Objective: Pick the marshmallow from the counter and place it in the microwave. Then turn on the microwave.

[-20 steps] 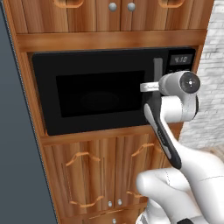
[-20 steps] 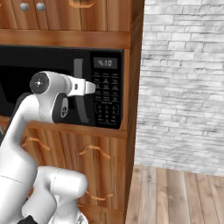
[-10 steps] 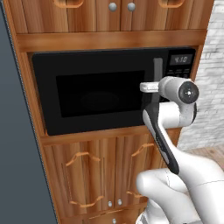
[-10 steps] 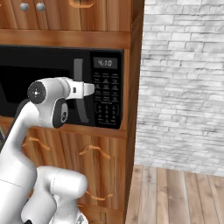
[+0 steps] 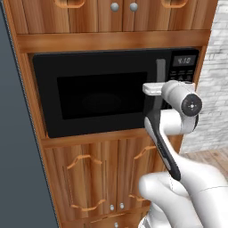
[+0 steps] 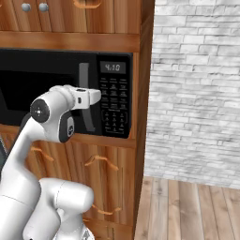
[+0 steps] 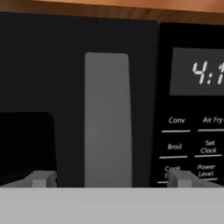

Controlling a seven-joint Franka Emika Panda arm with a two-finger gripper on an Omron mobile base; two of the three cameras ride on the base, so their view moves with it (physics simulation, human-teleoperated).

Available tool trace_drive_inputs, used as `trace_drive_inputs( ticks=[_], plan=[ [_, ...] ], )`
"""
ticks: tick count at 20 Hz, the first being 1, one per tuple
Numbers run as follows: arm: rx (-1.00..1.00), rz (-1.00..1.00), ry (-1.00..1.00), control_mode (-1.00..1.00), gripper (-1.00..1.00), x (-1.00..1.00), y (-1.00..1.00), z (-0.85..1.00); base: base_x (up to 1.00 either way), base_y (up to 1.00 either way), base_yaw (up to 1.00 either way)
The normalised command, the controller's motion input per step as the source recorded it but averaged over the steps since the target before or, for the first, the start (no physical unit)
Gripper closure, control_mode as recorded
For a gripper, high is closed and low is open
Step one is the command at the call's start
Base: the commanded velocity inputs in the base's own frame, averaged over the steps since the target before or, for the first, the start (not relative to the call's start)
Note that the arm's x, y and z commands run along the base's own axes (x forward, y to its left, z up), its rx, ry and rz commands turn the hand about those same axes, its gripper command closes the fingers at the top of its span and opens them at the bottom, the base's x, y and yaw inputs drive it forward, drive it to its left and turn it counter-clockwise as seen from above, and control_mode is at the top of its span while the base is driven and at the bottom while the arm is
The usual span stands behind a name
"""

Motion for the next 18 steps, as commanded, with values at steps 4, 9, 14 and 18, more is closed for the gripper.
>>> trace_drive_inputs(
  ticks=[4, 9, 14, 18],
  plan=[
    [0.00, 0.00, -0.13, -1.00, -1.00, 0.04, 0.00, 0.07, 0.00, 0.00, 0.00],
    [0.01, 0.00, -0.09, -1.00, -1.00, 0.14, 0.00, 0.07, 0.00, 0.00, 0.00],
    [0.02, 0.00, -0.04, -1.00, -1.00, 0.23, 0.00, 0.04, 0.00, 0.00, 0.00],
    [0.02, 0.00, -0.01, -1.00, -1.00, 0.27, 0.00, 0.00, 0.00, 0.00, 0.00]
  ],
)
